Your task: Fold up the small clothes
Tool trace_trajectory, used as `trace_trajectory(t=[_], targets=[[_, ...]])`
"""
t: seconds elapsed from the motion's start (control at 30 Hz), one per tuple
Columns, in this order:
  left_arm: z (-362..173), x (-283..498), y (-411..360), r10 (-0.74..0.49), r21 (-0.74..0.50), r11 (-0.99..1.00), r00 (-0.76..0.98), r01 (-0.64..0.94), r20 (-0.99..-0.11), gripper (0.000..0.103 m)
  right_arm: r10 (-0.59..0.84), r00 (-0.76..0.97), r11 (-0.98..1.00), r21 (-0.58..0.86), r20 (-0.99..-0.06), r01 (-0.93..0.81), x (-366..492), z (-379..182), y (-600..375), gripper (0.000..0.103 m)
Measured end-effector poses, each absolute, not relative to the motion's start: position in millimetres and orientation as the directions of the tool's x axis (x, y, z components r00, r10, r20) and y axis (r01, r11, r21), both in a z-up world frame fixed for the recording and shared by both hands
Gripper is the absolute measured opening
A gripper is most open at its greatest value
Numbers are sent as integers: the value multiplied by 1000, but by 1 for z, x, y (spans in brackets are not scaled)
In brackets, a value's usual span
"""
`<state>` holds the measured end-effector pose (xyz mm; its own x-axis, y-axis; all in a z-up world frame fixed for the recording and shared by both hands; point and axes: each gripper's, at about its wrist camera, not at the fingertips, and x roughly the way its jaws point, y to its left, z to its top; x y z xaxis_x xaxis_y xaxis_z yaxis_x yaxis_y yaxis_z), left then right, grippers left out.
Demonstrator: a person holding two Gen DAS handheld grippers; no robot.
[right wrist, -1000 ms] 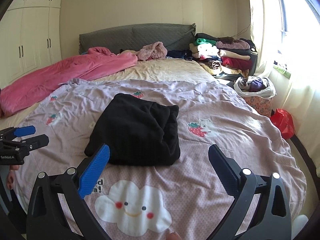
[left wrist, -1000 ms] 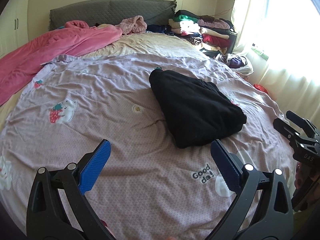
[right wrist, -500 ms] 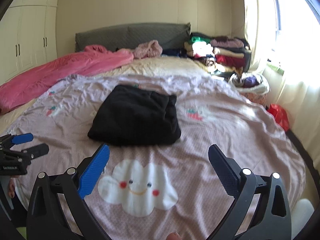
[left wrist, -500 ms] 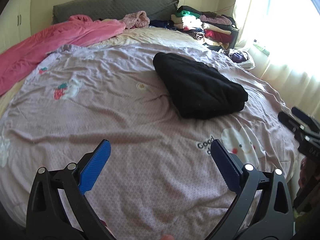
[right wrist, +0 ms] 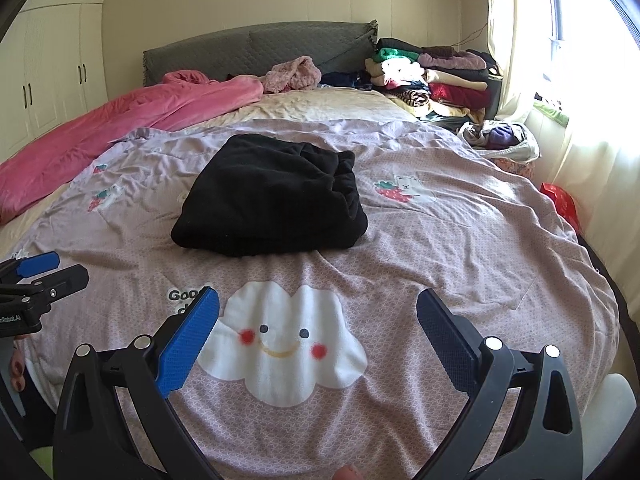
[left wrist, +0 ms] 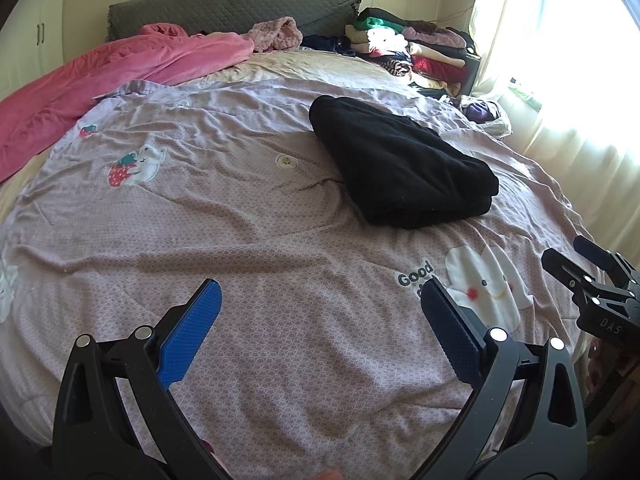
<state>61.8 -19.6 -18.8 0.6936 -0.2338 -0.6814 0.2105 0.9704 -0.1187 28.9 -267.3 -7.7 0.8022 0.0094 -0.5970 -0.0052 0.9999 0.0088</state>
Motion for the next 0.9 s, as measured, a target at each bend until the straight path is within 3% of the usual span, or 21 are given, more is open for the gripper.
trace_trajectory(t=[0.9], targets=[[-19,58,-21,-212,-103,975,691,197,-691,94,40,786,999,29,-617,-28,29,-9,-265,99]])
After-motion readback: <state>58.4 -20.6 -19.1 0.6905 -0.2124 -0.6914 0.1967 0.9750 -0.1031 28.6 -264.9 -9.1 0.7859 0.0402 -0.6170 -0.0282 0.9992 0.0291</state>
